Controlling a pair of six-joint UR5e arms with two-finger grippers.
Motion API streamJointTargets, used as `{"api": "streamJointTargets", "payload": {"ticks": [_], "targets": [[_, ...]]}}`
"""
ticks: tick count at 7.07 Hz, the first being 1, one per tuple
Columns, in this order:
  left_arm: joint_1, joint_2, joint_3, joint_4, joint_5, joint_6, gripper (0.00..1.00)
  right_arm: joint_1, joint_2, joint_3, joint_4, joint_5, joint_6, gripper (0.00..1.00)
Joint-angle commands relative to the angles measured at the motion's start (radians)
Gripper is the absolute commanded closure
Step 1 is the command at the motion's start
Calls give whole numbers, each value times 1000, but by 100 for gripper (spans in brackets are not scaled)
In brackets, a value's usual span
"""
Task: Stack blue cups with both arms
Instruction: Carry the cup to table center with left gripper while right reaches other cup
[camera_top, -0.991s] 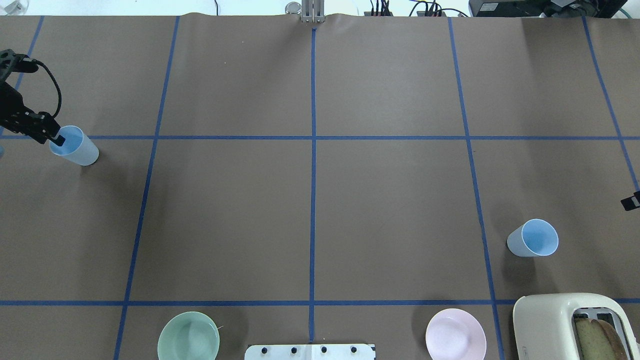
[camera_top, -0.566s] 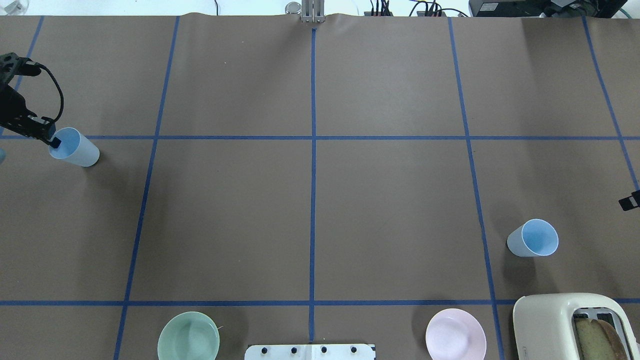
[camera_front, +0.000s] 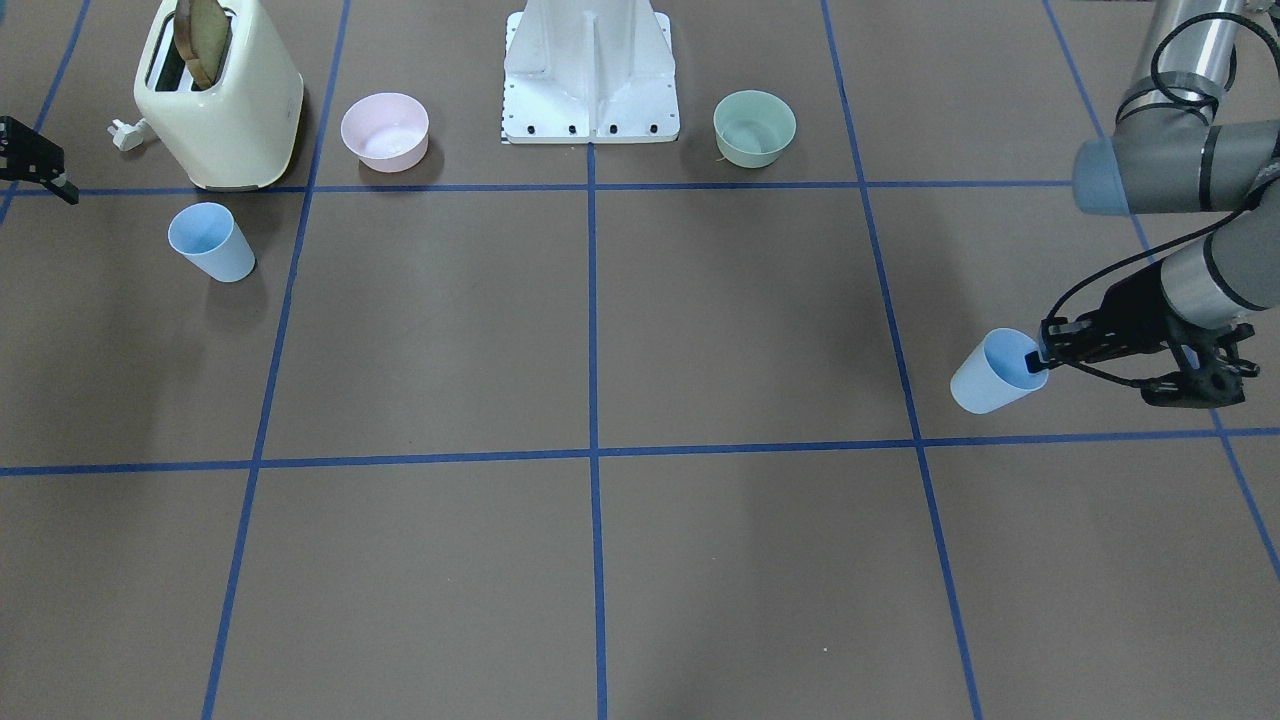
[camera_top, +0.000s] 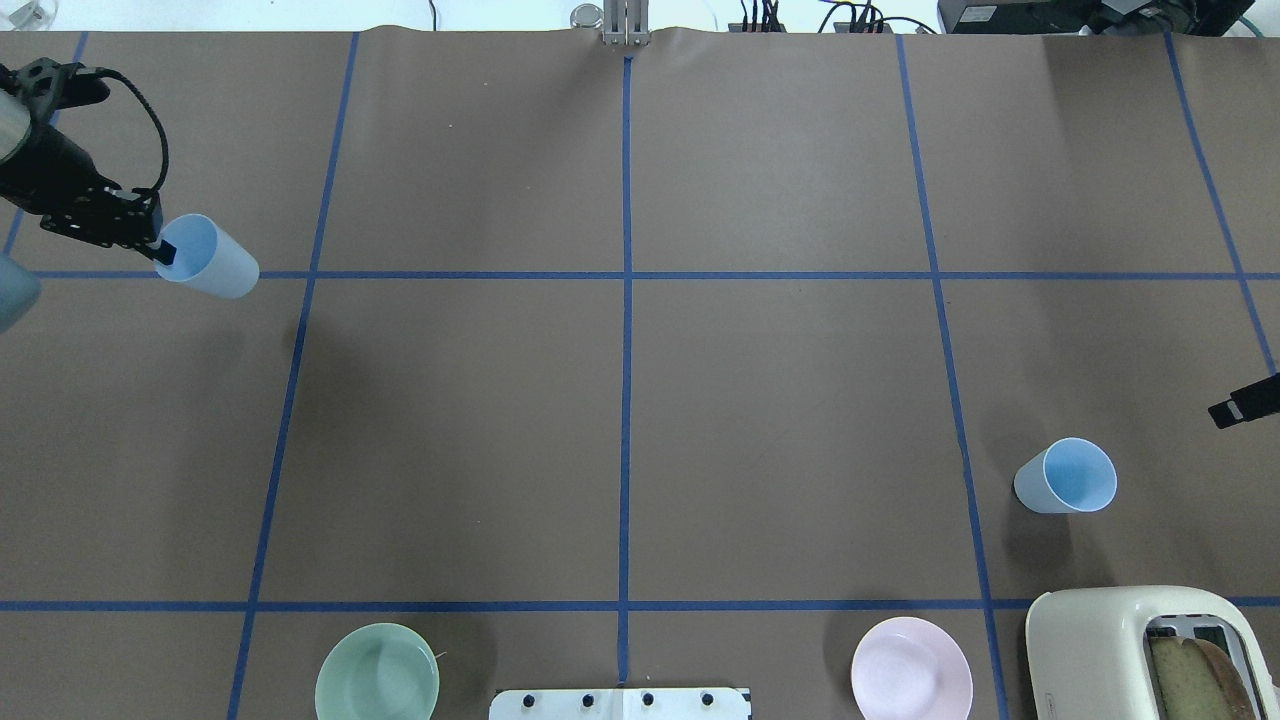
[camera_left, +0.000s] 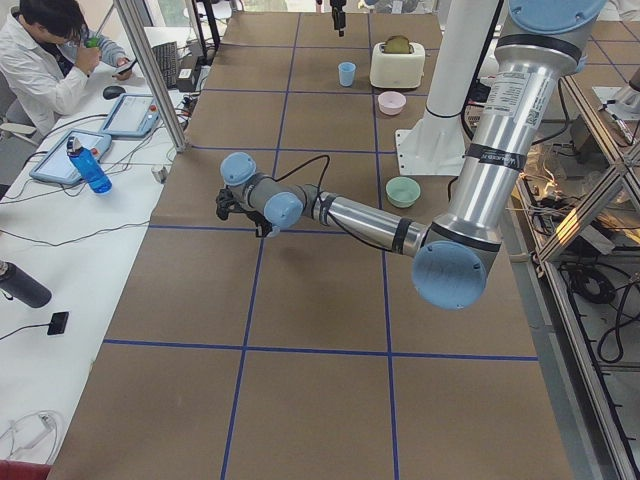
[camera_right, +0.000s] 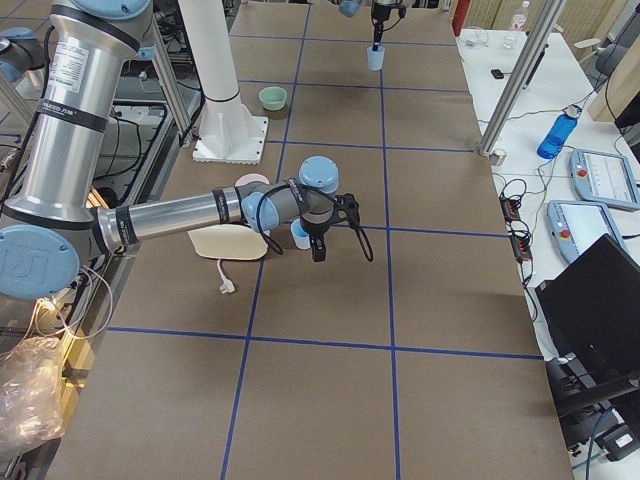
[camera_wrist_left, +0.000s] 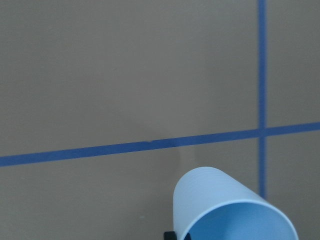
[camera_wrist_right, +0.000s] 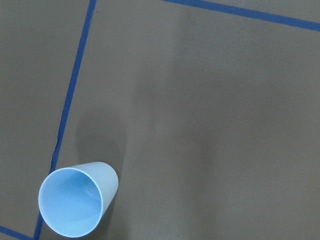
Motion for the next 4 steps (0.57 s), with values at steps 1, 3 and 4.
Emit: {"api": "streamJointTargets", "payload": {"ticks": [1,3,4], "targets": [[101,-107,-43,1,10,-301,100,-54,14,0,1,-30,52,3],[236,-209,-50,3,127,-522,100,-85,14,0,1,-59,61,6],[294,-276,-47,50,147,-604,100,-112,15,0,7,-78,97,6]]}}
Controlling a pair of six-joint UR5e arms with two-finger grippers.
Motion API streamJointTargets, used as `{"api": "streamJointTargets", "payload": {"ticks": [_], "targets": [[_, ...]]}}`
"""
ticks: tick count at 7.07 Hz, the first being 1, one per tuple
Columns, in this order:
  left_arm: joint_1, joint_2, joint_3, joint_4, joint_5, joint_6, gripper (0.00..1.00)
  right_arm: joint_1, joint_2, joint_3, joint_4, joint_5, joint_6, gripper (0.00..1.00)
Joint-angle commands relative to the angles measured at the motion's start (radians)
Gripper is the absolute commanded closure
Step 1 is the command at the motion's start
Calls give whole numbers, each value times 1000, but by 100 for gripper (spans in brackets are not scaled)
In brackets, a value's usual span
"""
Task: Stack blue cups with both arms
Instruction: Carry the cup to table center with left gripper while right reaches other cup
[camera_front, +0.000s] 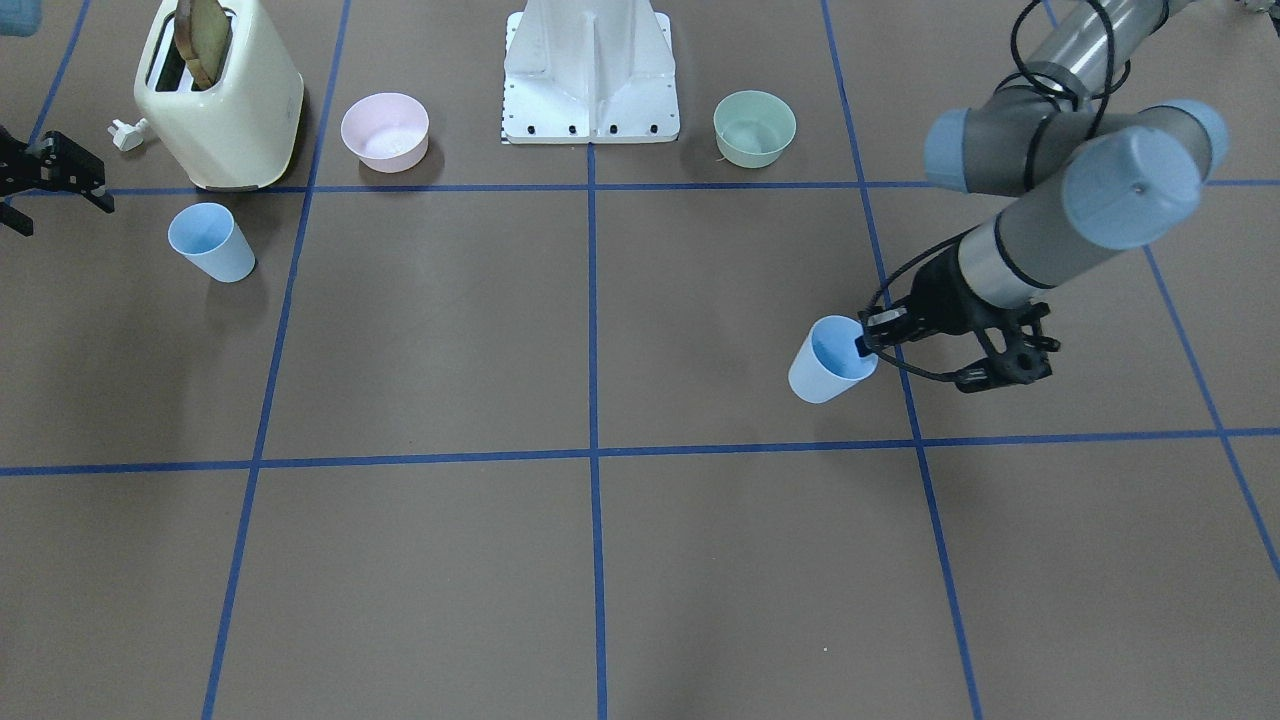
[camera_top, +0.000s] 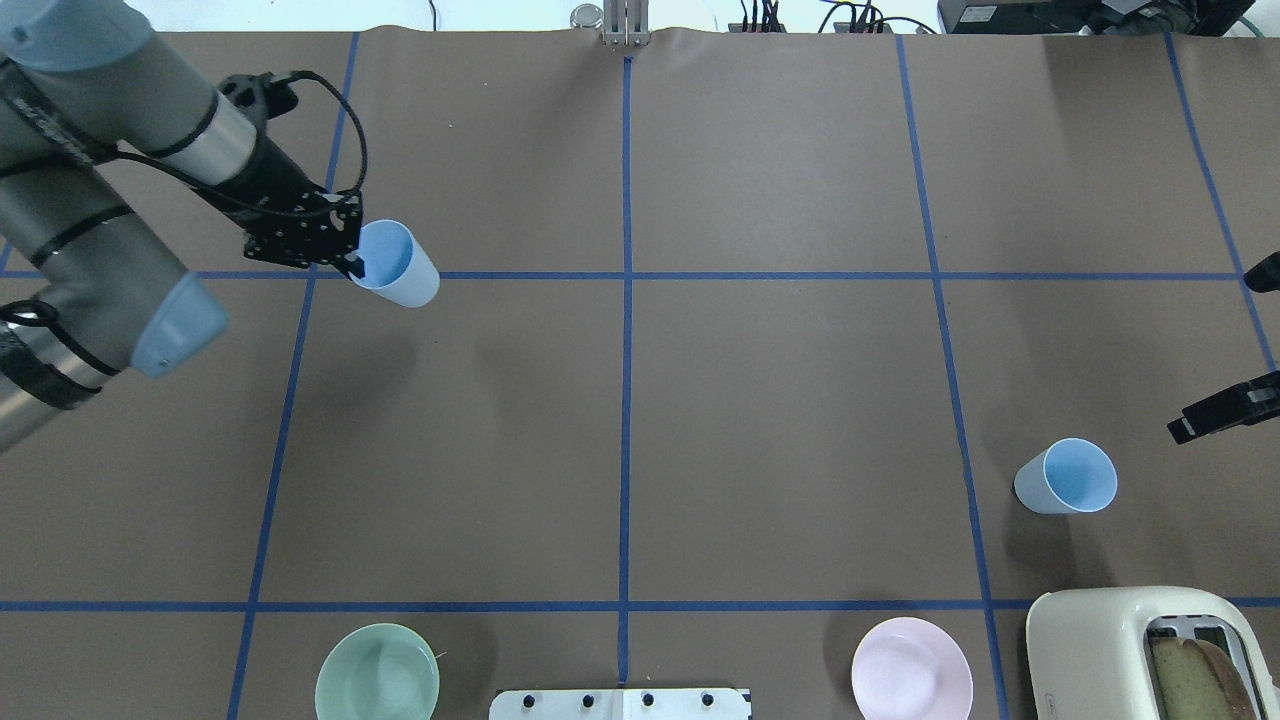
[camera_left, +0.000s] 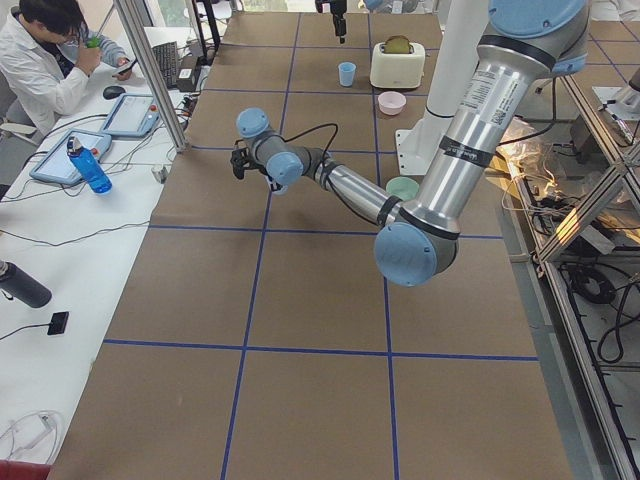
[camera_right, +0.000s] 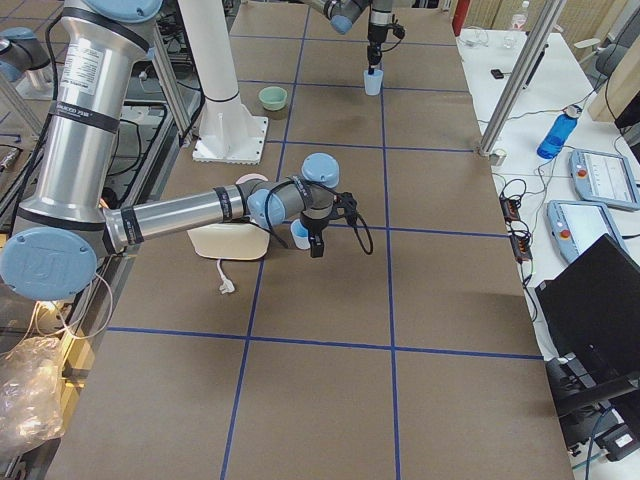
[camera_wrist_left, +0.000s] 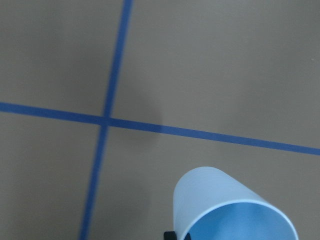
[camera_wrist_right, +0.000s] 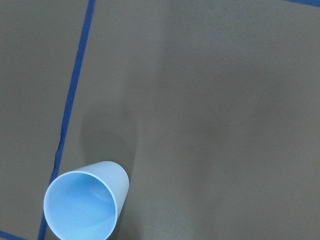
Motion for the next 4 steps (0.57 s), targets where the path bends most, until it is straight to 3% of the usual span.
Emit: {"api": "streamJointTargets", "payload": {"ticks": [1,4], "targets": [[79,-146,-4,131,60,-113,100,-63,1,-1,65,-50,93,6],[171,-249,45,161,149,-114,100,-144,3,-7,87,-127,173,7]]}}
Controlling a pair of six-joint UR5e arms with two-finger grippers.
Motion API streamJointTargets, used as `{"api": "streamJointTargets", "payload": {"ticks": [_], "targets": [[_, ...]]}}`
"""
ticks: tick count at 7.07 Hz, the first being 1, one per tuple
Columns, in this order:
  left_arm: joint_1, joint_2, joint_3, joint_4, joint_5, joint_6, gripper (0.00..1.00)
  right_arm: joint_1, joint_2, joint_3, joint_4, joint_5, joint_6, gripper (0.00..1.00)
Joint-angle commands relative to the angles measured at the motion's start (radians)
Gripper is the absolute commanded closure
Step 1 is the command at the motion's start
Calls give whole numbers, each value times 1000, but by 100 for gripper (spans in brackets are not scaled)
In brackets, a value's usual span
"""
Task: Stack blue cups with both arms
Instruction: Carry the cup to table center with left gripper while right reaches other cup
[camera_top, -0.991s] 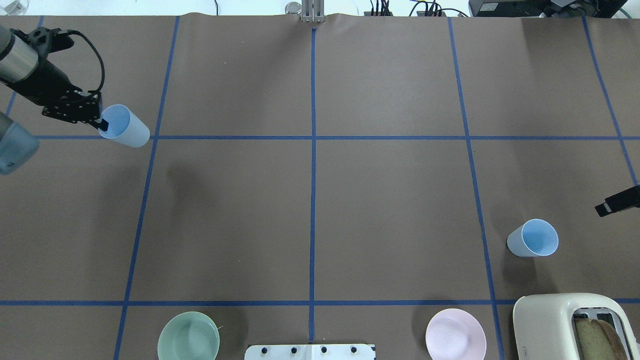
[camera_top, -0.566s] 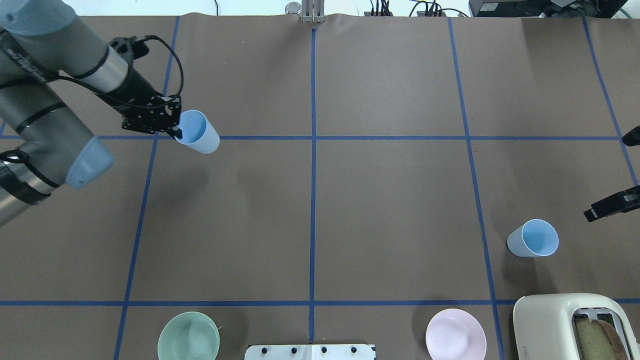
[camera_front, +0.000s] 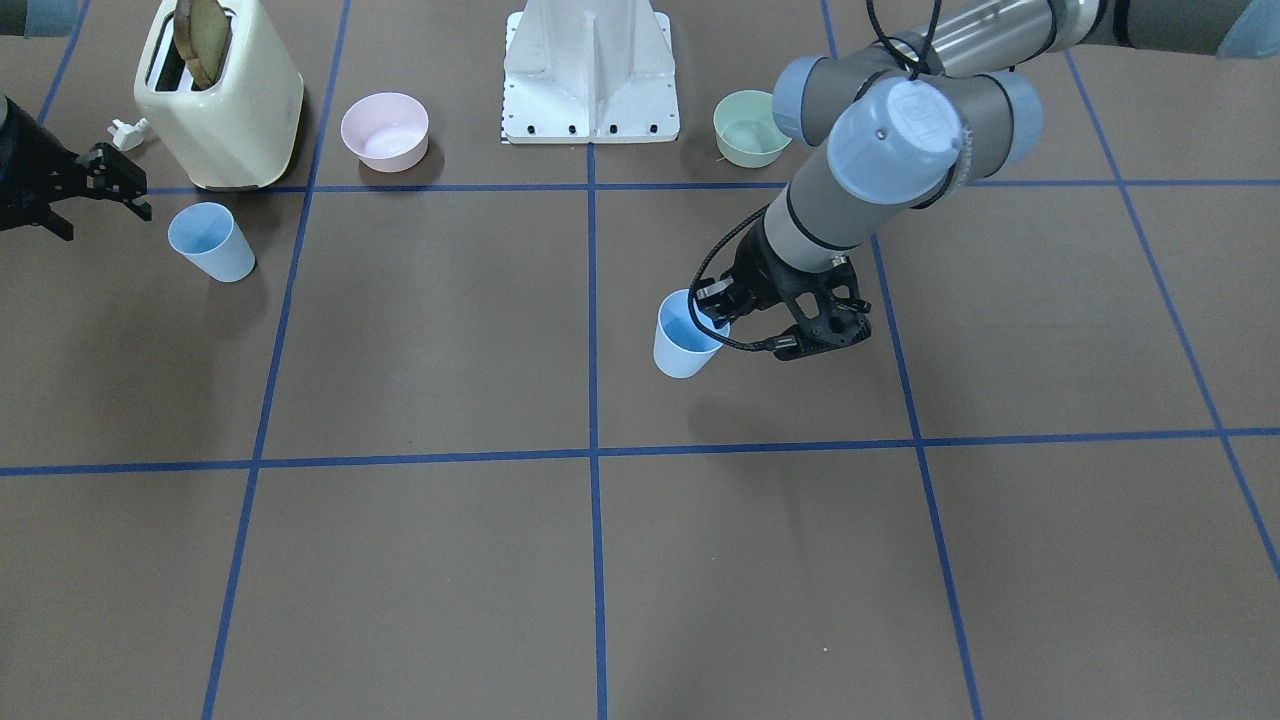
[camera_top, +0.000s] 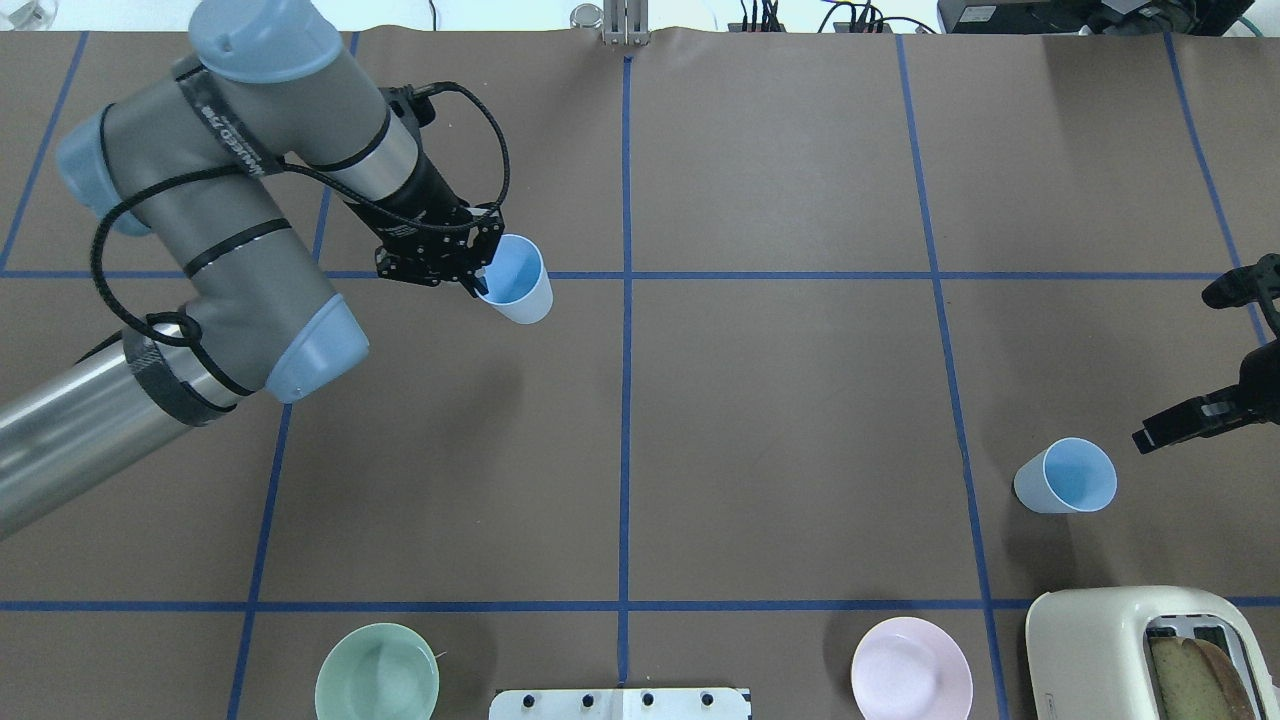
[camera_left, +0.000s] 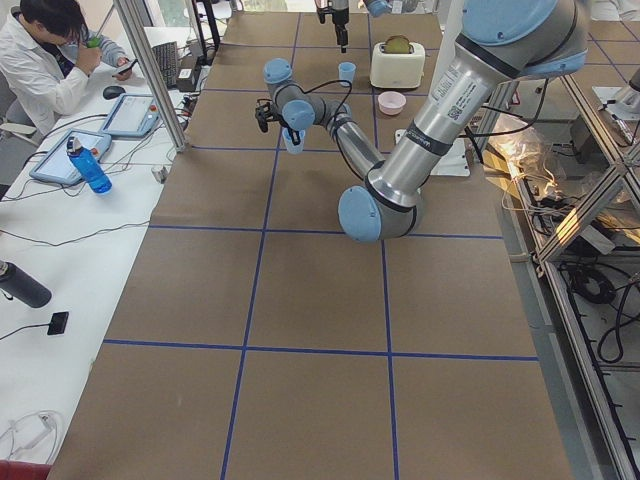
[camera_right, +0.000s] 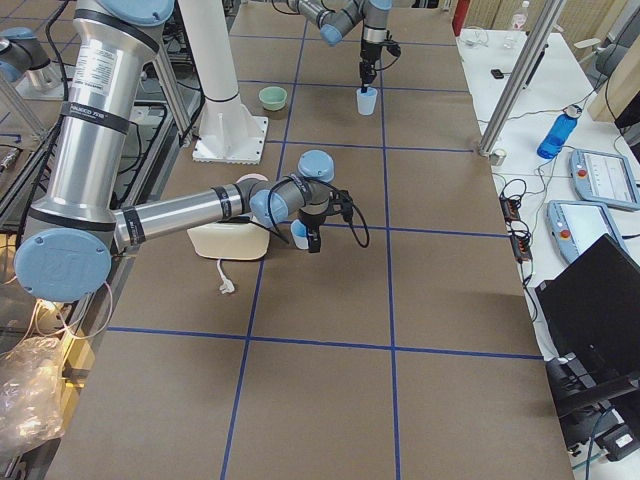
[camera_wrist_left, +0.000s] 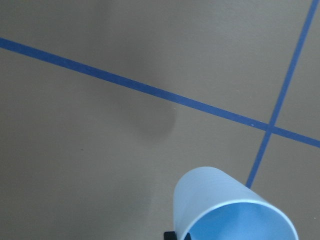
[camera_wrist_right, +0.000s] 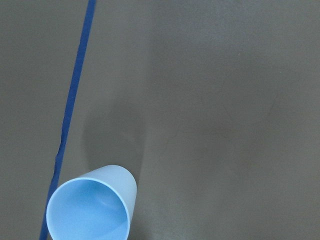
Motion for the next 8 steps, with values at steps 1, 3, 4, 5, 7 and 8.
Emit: {"api": "streamJointTargets", "payload": {"ticks": [1,3,4,5,7,8], "targets": [[48,-82,70,7,38,-1,100,-45,1,-8,6,-34,24,8],[84,-82,74,1,40,2,100,-73,4,-16,36,-34,36,8],[97,-84,79,-3,61,2,100,-86,27,-40,84,-36,78,9],[115,-84,85,-5,78,4,100,-99,53,-60,87,-37,89,13],[124,-85,93,-7,80,2,100,-106,55,-64,89,-39,87,26],[132,-87,97,-7,81,1,100,-116,55,-68,89,-48,86,26]]}}
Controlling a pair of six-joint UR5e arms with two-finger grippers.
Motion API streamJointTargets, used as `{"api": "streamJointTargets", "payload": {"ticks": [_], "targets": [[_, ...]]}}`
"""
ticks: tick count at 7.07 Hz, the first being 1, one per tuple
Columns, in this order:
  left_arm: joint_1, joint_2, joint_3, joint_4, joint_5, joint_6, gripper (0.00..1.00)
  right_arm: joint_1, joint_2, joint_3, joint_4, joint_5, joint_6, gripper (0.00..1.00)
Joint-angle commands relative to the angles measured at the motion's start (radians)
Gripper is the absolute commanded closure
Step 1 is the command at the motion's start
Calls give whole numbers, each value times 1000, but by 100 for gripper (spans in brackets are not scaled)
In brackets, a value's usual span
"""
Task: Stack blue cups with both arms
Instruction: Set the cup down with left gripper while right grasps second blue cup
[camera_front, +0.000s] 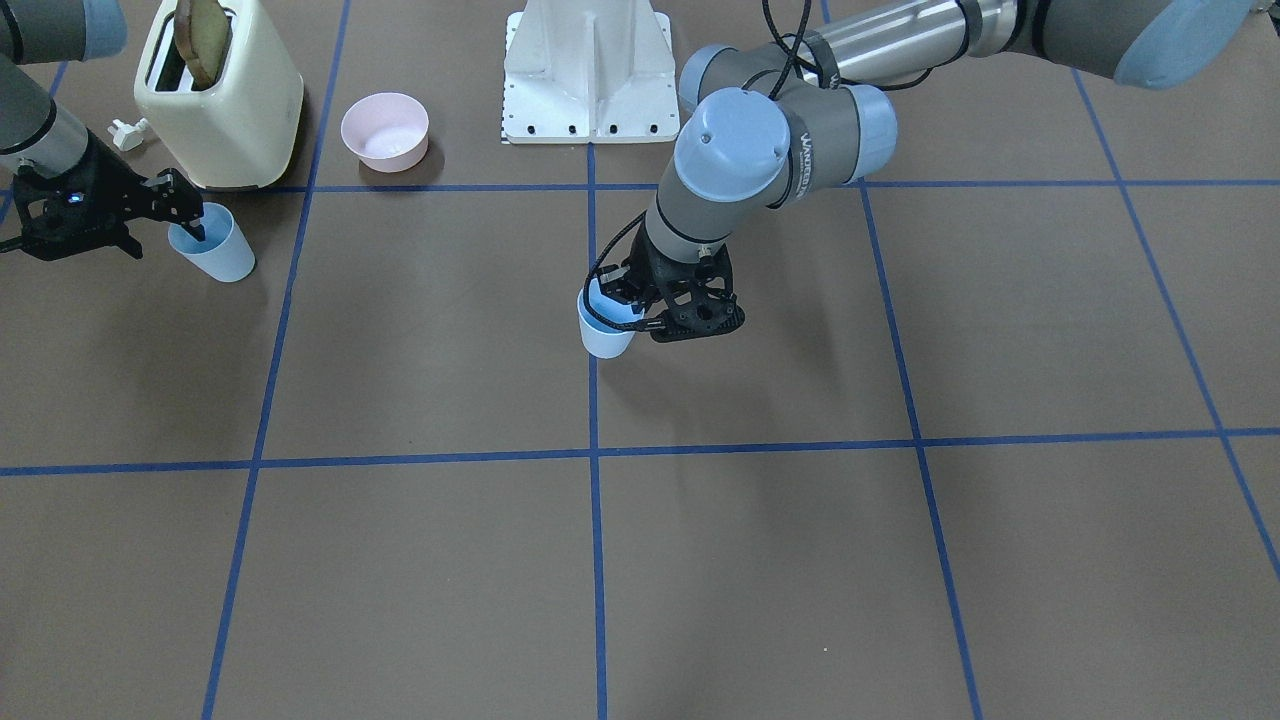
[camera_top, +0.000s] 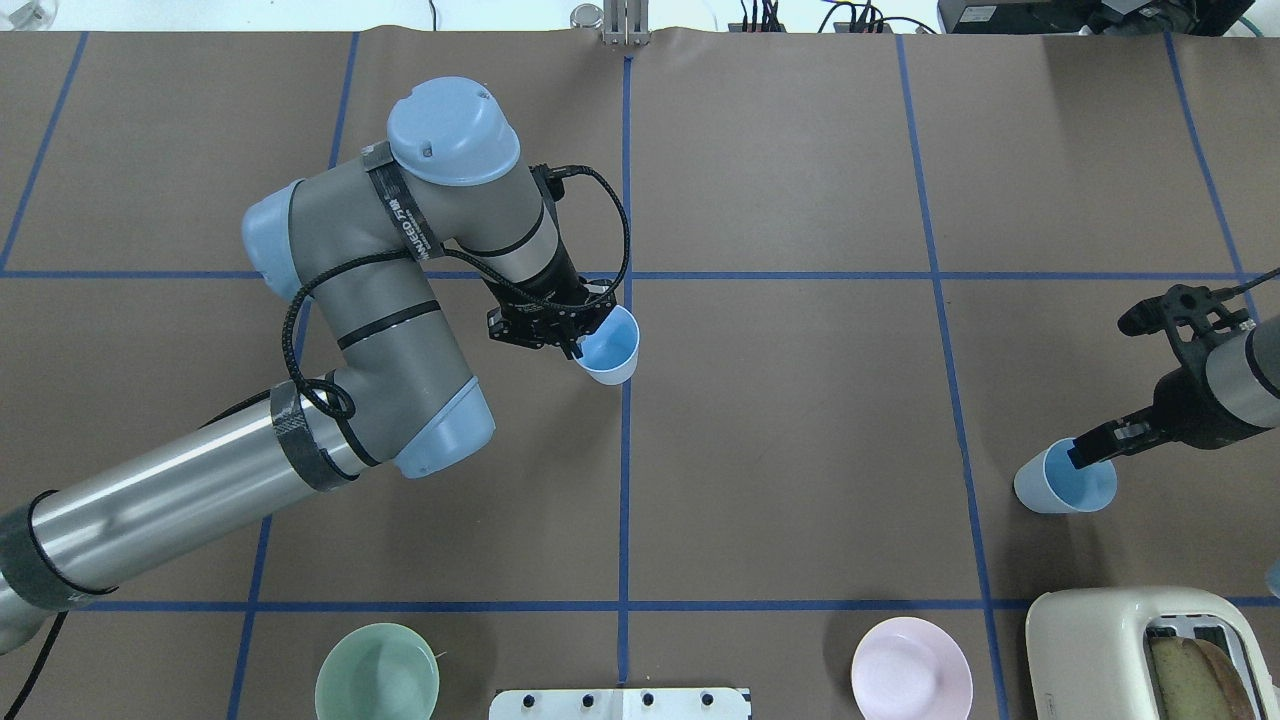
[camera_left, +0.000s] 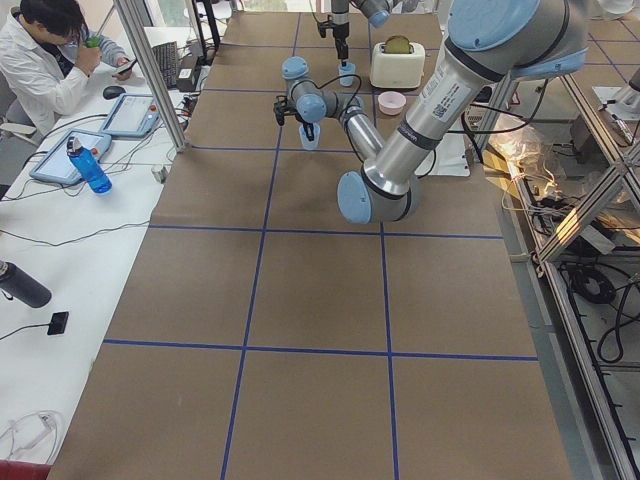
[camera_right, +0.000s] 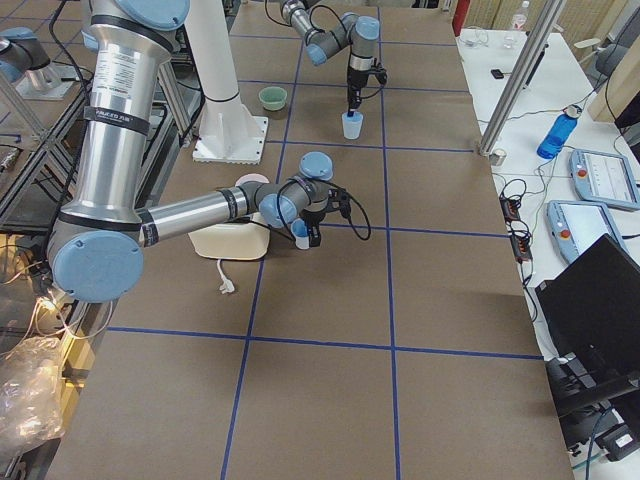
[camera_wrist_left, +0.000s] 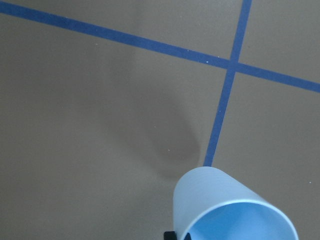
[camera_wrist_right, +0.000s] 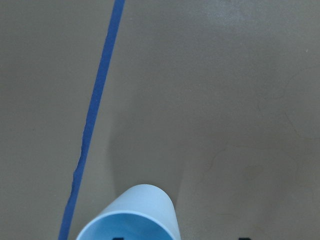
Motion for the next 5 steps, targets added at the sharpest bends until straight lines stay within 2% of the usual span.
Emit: {"api": "streamJointTargets", "payload": {"ticks": [1,2,4,5], "targets": [[13,-2,10,-14,20,-1,100,-24,2,-7,1,-27,1,27],[17,-3,21,-19,22,-1,100,-24,2,-9,1,-28,0,30],[30,-3,50,-49,31,-1,100,-30,17,-22,-1,-28,1,43],[46,-3,58,-63,59,-3,100,-30,19,-24,-1,-26,1,61]]}}
